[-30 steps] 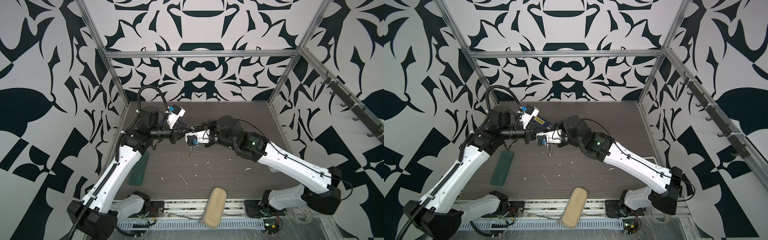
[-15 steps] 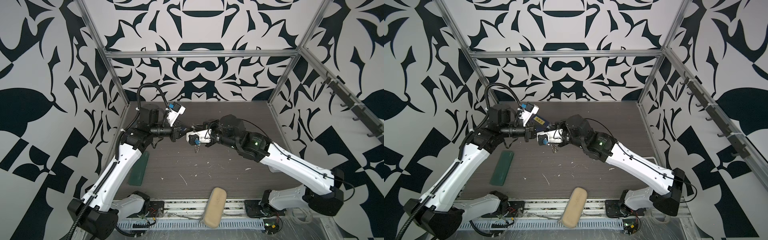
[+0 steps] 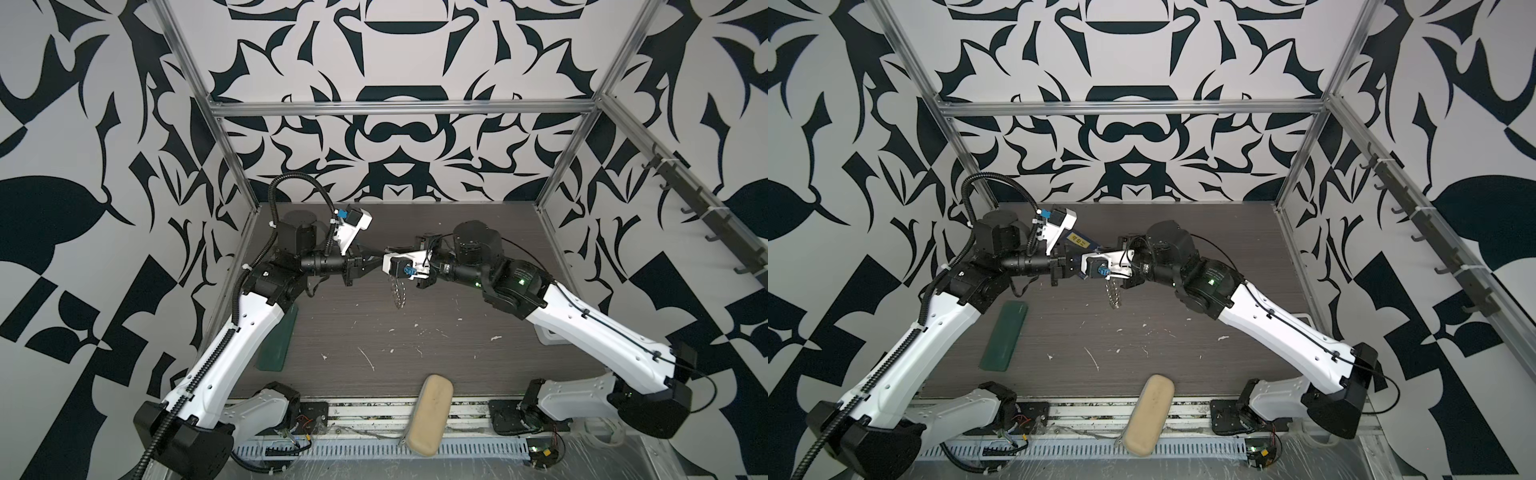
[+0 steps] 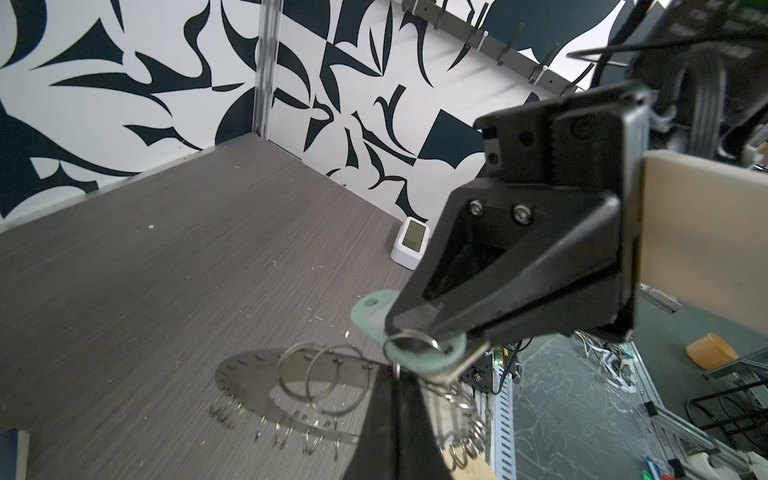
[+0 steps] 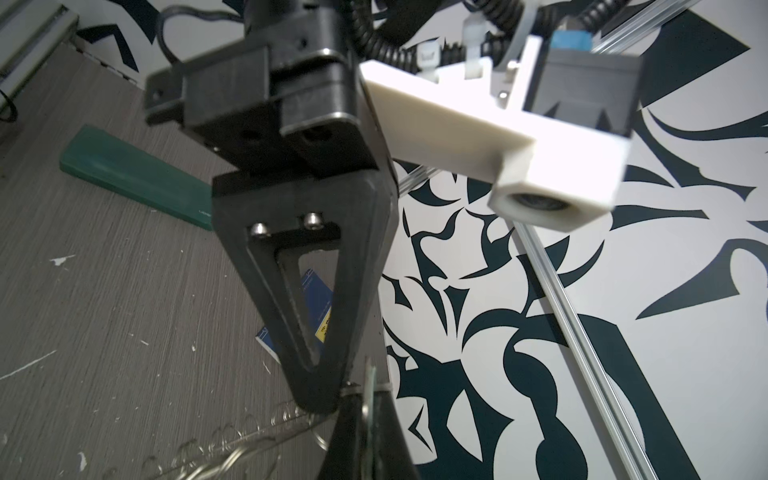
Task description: Remove the keys from the keyring
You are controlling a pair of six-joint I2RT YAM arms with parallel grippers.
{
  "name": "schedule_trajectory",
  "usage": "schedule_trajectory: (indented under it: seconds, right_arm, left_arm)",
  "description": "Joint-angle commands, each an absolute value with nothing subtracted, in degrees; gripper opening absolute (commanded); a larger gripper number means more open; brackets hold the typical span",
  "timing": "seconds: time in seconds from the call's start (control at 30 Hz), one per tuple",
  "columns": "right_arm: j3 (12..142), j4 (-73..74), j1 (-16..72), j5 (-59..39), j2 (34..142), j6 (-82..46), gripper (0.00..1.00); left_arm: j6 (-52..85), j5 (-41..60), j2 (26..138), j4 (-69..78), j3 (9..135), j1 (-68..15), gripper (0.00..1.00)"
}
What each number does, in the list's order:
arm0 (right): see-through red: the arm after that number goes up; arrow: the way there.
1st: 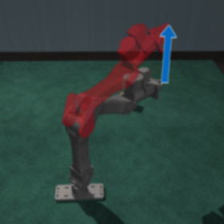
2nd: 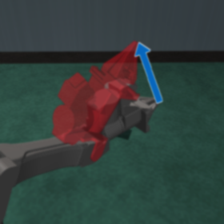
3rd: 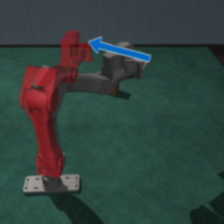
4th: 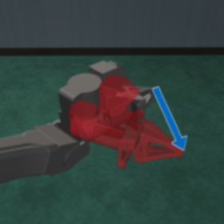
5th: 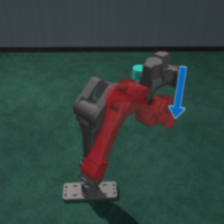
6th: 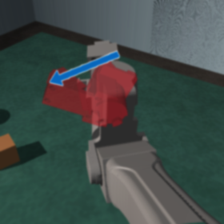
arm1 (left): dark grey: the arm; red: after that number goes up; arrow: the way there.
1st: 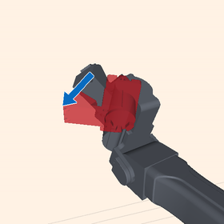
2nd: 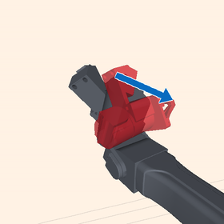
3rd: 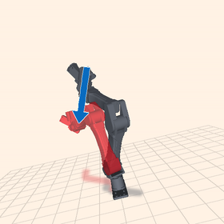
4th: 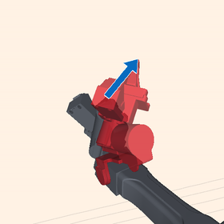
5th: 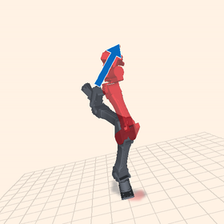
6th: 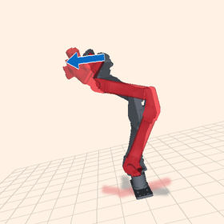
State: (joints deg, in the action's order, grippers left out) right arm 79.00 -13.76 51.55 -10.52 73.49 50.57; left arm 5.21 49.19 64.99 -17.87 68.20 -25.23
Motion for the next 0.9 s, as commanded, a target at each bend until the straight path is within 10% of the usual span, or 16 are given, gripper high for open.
schedule_trajectory:
  seconds: [0.0,0.87]
  right_arm:
    - [78.56,-2.05,52.14,-18.35,71.47,45.25,0.00]
    - [83.88,-3.01,54.13,6.26,73.82,83.25,0.02]
  left_arm:
    - [5.62,51.48,66.33,-14.77,69.52,-26.41,0.00]
    - [13.72,50.36,76.55,32.89,70.82,-26.54,0.00]
